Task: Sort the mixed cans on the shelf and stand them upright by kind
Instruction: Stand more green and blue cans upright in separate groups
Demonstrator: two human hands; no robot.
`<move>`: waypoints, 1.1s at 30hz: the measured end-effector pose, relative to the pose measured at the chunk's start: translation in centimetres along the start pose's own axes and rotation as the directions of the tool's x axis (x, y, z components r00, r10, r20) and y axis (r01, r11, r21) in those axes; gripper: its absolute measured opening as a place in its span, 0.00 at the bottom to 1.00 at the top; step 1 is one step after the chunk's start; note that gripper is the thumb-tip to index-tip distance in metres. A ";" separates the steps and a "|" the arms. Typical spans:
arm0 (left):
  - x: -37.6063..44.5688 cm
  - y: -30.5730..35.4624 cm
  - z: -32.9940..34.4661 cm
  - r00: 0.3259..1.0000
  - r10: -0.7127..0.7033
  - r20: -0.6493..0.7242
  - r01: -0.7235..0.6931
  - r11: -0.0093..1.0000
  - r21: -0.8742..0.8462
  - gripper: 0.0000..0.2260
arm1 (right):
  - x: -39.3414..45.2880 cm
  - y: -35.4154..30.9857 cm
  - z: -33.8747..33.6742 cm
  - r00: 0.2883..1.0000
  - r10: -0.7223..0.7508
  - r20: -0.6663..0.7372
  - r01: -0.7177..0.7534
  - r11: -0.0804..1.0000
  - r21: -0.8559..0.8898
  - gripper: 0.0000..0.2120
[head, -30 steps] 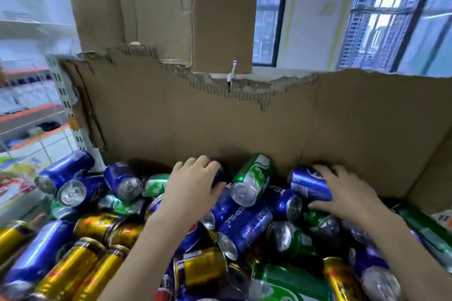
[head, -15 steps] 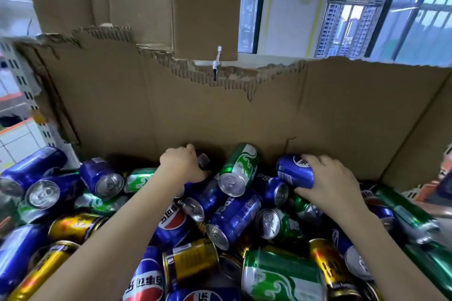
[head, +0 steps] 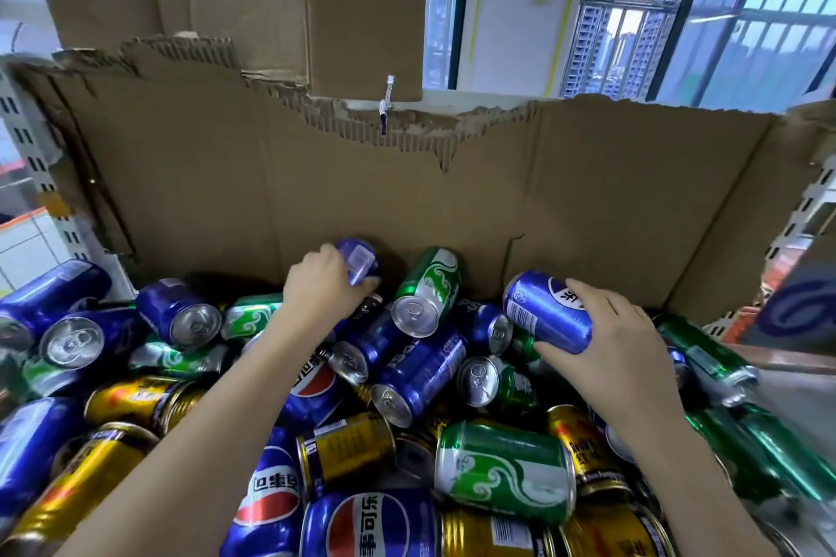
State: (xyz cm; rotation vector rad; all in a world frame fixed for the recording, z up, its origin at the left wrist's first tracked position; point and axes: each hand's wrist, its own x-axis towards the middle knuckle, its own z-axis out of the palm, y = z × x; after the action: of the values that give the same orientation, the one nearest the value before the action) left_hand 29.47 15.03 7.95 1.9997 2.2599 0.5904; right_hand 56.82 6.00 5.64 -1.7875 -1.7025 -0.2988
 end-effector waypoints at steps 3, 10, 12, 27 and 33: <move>-2.3 0.2 -1.8 0.989 0.004 -0.146 -0.027 0.987 -0.157 0.31 | -1.4 -0.5 -0.8 0.998 0.004 -0.061 -0.002 1.000 0.029 0.36; -10.8 0.8 -3.1 0.927 0.052 -0.370 -0.238 0.846 -0.477 0.40 | -5.5 -1.3 -3.2 0.989 0.049 -0.141 -0.041 0.997 0.058 0.37; -13.0 1.7 -2.8 0.924 0.079 -0.374 -0.282 0.801 -0.529 0.40 | -7.1 -1.2 -4.0 0.987 0.085 -0.139 -0.077 0.995 0.064 0.38; -24.6 19.2 4.4 0.883 0.386 -0.269 -0.453 0.546 -0.705 0.36 | -16.9 13.5 -11.3 0.943 0.290 -0.166 -0.289 0.957 0.033 0.36; -31.9 29.7 7.7 0.869 0.462 -0.180 -0.425 0.507 -0.750 0.33 | -20.9 23.6 -17.3 0.906 0.382 -0.181 -0.369 0.924 0.103 0.36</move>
State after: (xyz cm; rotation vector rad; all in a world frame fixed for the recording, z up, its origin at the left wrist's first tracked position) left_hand 64.65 -11.54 4.14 1.9959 1.0472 1.2750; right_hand 81.14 -19.95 0.12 -1.9199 -1.1856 -0.2387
